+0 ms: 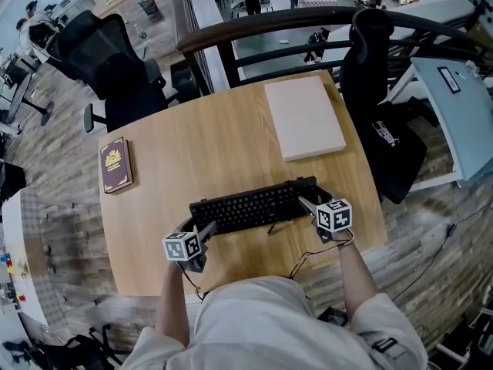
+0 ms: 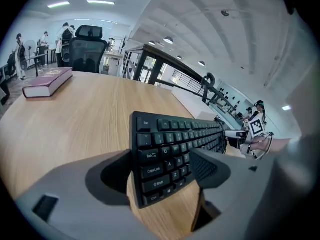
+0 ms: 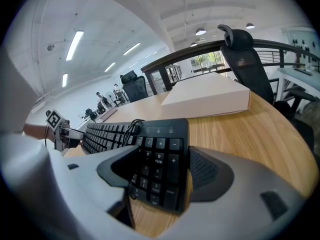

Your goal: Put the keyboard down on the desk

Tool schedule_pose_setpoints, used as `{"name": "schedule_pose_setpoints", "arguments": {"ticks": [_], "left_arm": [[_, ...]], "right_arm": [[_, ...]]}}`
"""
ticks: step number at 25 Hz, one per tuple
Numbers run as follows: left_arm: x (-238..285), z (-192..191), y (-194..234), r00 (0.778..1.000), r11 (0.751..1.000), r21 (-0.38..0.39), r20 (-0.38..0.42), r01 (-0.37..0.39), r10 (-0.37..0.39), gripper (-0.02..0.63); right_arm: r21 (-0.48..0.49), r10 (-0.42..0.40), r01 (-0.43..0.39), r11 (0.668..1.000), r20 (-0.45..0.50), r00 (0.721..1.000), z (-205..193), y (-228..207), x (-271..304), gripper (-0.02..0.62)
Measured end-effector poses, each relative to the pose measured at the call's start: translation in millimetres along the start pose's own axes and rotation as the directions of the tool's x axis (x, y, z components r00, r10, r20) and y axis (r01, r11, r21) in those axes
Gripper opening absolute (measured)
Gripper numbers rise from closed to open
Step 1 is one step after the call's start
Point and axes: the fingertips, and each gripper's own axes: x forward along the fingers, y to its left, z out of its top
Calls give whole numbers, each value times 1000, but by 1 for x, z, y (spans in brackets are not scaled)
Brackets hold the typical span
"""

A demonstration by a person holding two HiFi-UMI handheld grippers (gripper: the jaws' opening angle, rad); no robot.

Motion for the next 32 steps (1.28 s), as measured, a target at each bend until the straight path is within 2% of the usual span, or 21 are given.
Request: {"name": "schedule_pose_setpoints", "arguments": {"ticks": [9,17,32], "left_arm": [[8,6,4,1000,1000,5,1,-6,6,370],[16,0,11,999,999,-21,7,-40,40,368],[20,-13,16,998,998,-41,-31,-49,48,368]], "right_arm": [[9,-16,16,1000,-9,1000,0,-2,-1,298],[10,-31,31,999,-11,999,-2,-1,3,300],[19,-51,51,999,-31,998,-8,-2,4,302]]}}
